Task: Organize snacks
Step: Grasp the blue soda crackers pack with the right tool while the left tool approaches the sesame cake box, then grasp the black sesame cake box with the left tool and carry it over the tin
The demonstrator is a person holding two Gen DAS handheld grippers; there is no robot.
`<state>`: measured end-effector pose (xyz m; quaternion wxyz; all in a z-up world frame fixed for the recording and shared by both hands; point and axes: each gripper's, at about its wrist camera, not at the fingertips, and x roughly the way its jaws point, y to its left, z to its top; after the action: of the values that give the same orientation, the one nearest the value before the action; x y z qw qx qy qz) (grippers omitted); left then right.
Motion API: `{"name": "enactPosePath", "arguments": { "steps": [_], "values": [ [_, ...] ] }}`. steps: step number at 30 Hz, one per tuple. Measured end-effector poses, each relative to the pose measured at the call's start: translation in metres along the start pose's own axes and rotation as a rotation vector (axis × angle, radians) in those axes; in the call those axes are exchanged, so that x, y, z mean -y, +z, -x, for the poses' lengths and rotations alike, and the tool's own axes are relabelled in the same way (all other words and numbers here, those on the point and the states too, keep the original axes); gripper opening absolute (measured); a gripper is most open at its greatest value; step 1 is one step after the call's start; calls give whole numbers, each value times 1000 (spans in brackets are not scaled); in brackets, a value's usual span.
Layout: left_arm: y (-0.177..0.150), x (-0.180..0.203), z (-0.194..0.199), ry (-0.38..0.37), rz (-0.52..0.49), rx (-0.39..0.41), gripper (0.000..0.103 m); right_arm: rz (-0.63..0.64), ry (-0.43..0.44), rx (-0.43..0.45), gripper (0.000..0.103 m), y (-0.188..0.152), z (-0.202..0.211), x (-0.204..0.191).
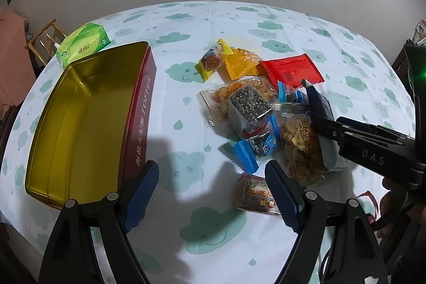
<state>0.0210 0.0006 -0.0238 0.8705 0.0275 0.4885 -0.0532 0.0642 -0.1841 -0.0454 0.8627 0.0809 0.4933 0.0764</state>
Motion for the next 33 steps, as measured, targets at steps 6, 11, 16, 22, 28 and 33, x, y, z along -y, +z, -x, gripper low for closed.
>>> {"name": "enactPosePath", "arguments": {
  "steps": [6, 11, 16, 22, 28, 33],
  "values": [
    [-2, 5, 2, 3, -42, 4, 79, -7, -22, -2, 55, 1, -2, 12],
    [-6, 8, 5, -5, -75, 5, 79, 6, -46, 8, 55, 3, -7, 20],
    [-12, 14, 5, -40, -108, -12, 79, 37, -52, 18, 50, 5, -9, 24],
    [-17, 26, -2, -69, -130, -42, 79, 23, -43, 34, 50, 0, -3, 33],
    [-18, 32, -14, -93, -145, -72, 78, -12, -60, 37, 50, -12, 8, 50],
    [-16, 32, -25, -101, -156, -99, 68, -32, -66, 39, 50, -19, 14, 56]
  ]
}}
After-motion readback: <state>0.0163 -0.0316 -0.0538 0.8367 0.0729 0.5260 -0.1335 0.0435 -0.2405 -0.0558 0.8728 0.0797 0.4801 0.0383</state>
